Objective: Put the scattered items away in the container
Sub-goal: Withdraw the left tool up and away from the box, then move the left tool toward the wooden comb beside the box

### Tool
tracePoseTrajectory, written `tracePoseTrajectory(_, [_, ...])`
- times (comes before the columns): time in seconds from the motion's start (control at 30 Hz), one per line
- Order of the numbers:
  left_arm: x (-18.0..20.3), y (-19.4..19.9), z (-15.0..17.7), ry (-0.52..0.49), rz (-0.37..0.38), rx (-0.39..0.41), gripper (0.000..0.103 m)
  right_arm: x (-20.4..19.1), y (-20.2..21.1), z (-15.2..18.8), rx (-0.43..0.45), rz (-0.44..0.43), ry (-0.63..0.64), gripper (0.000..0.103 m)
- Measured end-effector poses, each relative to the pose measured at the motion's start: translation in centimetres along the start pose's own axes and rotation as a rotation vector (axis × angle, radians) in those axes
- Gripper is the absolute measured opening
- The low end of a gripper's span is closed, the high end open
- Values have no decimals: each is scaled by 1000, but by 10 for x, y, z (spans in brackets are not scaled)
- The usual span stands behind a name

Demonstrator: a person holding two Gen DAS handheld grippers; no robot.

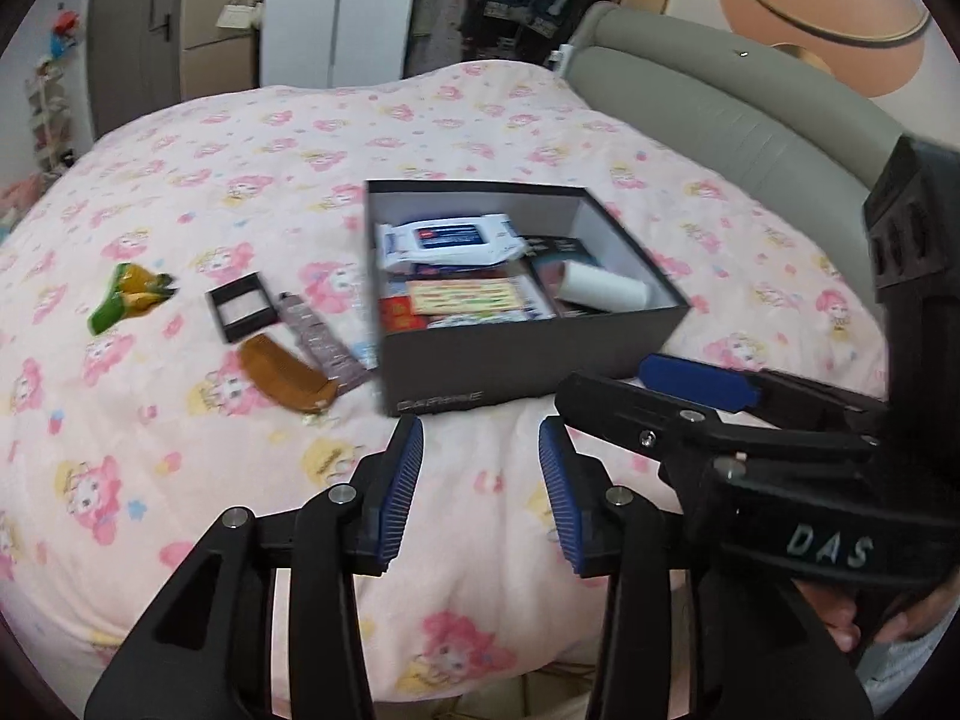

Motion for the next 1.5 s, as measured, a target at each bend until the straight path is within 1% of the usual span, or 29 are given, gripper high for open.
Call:
tracePoseTrajectory(0.2, [-35,8,4,58,-24,15,40,-27,-15,0,-13,-33,39,59])
tracePoseTrajectory(0.5, [-101,10,7,201,-30,33,40,-53,-54,-2,-31,-55,45,59])
tracePoseTrajectory(0.6, [-121,4,6,251,-34,39,40,-59,-74,0,-58,-64,45,59])
tracePoseTrajectory(0.73, [-143,-11,6,310,-40,35,40,-65,-98,2,-89,-65,60,59])
tracePoseTrajectory(0.83, [-155,-26,7,341,-44,28,40,-67,-118,3,-107,-63,73,54])
tracePoseTrajectory(0.87, [-159,-32,8,348,-46,24,40,-66,-125,4,-115,-63,74,48])
tracePoseTrajectory(0.9, [-162,-39,8,352,-46,17,36,-65,-133,5,-124,-63,72,43])
tracePoseTrajectory(0.93, [-164,-46,9,353,-45,7,34,-64,-142,6,-134,-64,67,40])
tracePoseTrajectory(1.0, [-169,-61,9,359,-47,-7,33,-61,-159,10,-154,-67,57,34])
tracePoseTrajectory(1.23, [-184,-105,0,407,-32,-23,33,-54,-205,16,-198,-56,41,32])
tracePoseTrajectory(1.37, [-191,-117,4,424,-23,-28,31,-49,-224,15,-202,-41,24,32])
tracePoseTrajectory(1.5, [-198,-122,9,439,-32,-37,31,-44,-243,16,-204,-39,6,32])
Point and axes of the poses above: each gripper's, at about its wrist camera, not at the fingertips, and y roughly against the way its jaws point, x to its right, z to its underside, the point moved 6 cm from there along -y, roughly the way its jaws point, and after that the axes turned 14 degrees about y, right-handed, at the moved point
